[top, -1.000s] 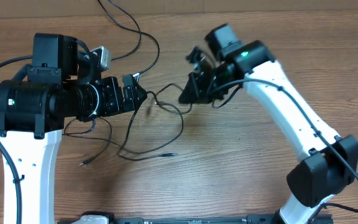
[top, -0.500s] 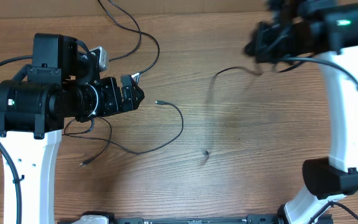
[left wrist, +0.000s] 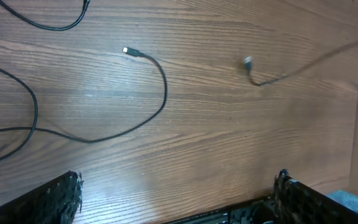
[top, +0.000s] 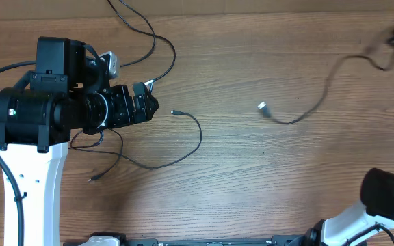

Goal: Untangle cables

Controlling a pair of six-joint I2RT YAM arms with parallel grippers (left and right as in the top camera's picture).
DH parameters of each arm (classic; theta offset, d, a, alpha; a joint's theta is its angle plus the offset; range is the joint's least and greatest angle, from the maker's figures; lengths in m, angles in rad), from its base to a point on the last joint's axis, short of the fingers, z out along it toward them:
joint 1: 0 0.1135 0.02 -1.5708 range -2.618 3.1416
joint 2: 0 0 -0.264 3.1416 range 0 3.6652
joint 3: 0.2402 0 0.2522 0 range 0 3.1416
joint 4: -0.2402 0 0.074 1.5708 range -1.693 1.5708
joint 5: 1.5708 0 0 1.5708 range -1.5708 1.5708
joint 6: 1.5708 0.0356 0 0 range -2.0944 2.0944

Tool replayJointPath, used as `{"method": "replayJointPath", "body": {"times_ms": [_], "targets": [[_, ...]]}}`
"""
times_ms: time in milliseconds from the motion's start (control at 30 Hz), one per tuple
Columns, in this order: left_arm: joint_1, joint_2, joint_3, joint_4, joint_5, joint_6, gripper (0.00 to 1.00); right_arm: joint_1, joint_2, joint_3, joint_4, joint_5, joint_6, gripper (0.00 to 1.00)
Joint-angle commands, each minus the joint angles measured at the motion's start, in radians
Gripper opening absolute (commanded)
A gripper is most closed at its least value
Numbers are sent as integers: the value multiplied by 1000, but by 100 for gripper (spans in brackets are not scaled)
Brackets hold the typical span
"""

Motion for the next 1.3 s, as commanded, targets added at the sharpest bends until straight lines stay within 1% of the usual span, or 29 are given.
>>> {"method": "replayJointPath", "body": {"times_ms": [0, 67, 200, 367, 467, 633, 833, 1067, 1267], "targets": [[-5, -2, 14, 1, -4, 13, 100, -106, -19, 13, 6, 229, 157, 4], [-5, -2, 14, 2, -4, 13, 100, -179, -19, 13, 11, 270, 198, 4], [-5, -2, 14, 0, -24, 13, 100, -301, -14, 13, 29, 275, 199, 4], [-5, -2, 14, 0, -29, 13, 100, -377, 15, 11, -2, 215, 198, 4], [-5, -2, 14, 1, -29, 13, 100, -380, 23, -13, -2, 184, 198, 4], [-5, -2, 14, 0, -29, 12, 100, -367, 25, -107, 6, 163, 198, 4], [-5, -2, 14, -4, -29, 13, 100, -367, 29, -261, 47, 161, 198, 4], [-5, -2, 14, -9, -29, 12, 99, -346, 29, -488, 143, 117, 182, 4], [-5, -2, 14, -14, -29, 12, 100, -283, 29, -661, 247, 109, 126, 11]]}}
